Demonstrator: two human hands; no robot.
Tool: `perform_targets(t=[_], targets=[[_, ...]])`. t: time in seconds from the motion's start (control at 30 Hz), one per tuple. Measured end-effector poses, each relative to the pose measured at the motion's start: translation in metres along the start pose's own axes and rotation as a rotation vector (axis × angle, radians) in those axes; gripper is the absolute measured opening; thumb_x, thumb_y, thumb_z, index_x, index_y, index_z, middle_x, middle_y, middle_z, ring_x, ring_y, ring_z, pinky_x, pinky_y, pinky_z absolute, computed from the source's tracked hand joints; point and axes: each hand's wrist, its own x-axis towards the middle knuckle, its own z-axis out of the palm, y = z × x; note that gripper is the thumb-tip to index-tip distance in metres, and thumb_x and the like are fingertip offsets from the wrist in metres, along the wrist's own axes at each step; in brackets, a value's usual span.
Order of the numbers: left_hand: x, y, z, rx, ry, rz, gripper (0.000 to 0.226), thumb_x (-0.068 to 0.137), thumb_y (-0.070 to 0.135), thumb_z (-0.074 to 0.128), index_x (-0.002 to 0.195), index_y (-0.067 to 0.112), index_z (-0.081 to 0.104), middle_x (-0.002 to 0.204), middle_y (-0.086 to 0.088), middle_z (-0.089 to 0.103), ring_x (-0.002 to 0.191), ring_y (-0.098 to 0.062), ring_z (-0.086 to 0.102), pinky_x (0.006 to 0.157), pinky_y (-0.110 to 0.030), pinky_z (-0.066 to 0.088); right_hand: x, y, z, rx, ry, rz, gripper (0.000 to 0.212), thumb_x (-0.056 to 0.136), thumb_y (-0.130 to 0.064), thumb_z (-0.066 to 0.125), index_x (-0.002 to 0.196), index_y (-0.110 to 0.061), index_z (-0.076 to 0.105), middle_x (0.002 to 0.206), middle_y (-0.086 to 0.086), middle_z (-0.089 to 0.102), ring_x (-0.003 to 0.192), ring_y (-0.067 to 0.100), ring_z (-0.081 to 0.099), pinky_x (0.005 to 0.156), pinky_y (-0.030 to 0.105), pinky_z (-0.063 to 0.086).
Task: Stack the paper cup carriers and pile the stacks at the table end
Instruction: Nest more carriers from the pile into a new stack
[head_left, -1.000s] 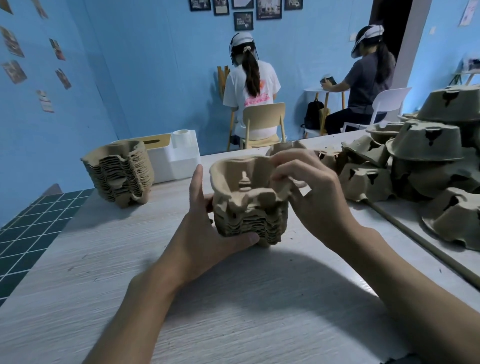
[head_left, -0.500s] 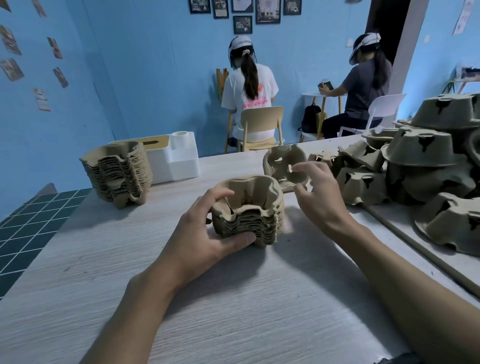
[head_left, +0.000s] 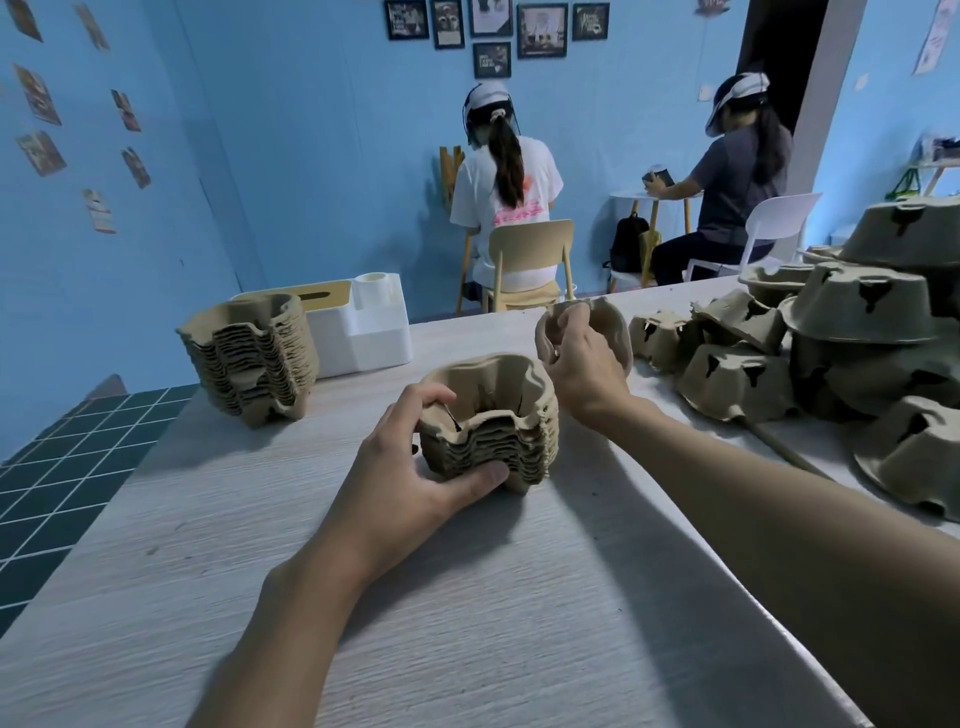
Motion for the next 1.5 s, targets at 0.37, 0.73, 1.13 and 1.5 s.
perform_targets(t=[0.37,0.73,1.13,1.5], targets=[[0.0,-0.001,0.0,-0.02,-0.013,-0.011,0.078,0.055,0.067,0.077,0.124,0.048,0.045,0.117,0.019,0.055,0.113,0.008,0.049,0.088,-0.01,0.037,-0.012,0.018,-0.016,-0.215,0.169,-0.14,0.01,0.084,-0.008,0.053,0.093,-0.011,0.058,0.096,0.013,0.067,0.083,0.034,0.057,0.065,0.036,0.036],[-0.004,0.01,0.001,-0.077,-0.082,-0.002,0.079,0.054,0.059,0.084,0.121,0.045,0.046,0.114,0.015,0.06,0.102,0.004,0.059,0.082,-0.009,0.045,-0.041,-0.01,-0.083,0.069,0.324,-0.542,0.015,0.083,0.004,0.068,0.097,0.0,0.071,0.093,0.009,0.066,0.086,0.027,0.056,0.069,0.047,0.052],[-0.01,0.011,0.006,-0.227,-0.122,-0.053,0.142,0.055,0.041,0.094,0.156,0.041,-0.005,0.122,0.02,0.058,0.112,0.001,0.059,0.097,-0.027,0.049,-0.084,-0.012,-0.097,0.019,0.032,-0.769,0.018,0.085,0.001,0.07,0.098,-0.011,0.075,0.104,0.0,0.068,0.099,0.017,0.062,0.083,0.036,0.052],[-0.02,0.016,0.01,-0.155,-0.096,0.058,0.092,0.067,0.04,0.091,0.141,0.052,0.036,0.135,0.01,0.053,0.115,-0.007,0.057,0.101,-0.036,0.051,-0.113,-0.004,-0.099,0.185,-0.222,-0.298,0.031,0.097,-0.008,0.049,0.118,-0.023,0.067,0.119,-0.006,0.063,0.103,0.009,0.062,0.09,0.03,0.052]])
